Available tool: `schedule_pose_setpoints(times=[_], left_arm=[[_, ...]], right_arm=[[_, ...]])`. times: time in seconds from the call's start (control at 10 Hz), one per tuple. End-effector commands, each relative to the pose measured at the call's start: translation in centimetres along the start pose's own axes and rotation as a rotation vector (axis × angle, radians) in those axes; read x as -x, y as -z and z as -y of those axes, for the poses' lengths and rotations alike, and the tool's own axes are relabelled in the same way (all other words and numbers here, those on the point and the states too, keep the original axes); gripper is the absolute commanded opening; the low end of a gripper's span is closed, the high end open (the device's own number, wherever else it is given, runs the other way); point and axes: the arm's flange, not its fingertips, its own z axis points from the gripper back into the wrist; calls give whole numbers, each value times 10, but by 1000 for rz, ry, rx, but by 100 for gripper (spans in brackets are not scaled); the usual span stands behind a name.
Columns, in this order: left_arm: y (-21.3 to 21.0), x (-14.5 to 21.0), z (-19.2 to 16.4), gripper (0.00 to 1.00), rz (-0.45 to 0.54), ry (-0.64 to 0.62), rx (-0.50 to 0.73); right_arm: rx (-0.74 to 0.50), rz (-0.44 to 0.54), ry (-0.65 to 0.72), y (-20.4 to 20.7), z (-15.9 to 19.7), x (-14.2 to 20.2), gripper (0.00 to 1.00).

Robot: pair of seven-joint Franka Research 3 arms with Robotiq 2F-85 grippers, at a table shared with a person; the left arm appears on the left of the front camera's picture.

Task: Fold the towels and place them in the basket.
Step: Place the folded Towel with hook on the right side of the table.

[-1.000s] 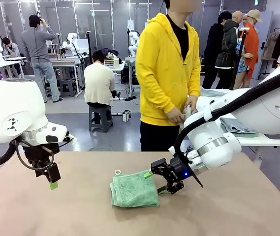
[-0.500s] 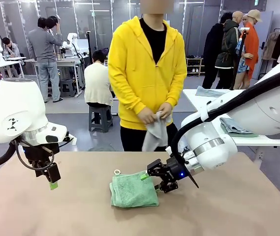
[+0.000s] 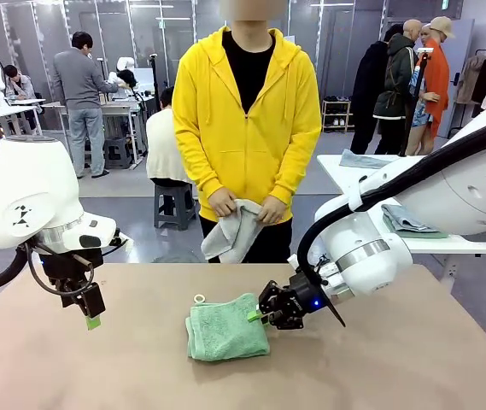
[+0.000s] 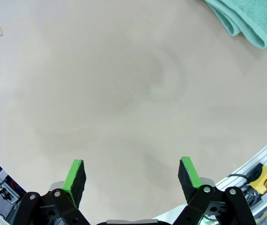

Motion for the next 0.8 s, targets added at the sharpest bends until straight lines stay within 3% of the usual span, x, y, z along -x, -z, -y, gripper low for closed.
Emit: schedule_pose_setpoints(times=[0.0, 0.7], left_arm=[[-1, -2, -3, 100, 0, 9, -6], [-1, -2, -3, 100, 0, 9, -6]], right_arm=[[-12, 30, -19, 3, 5, 1, 0], [1, 2, 1, -1, 1, 0, 0]])
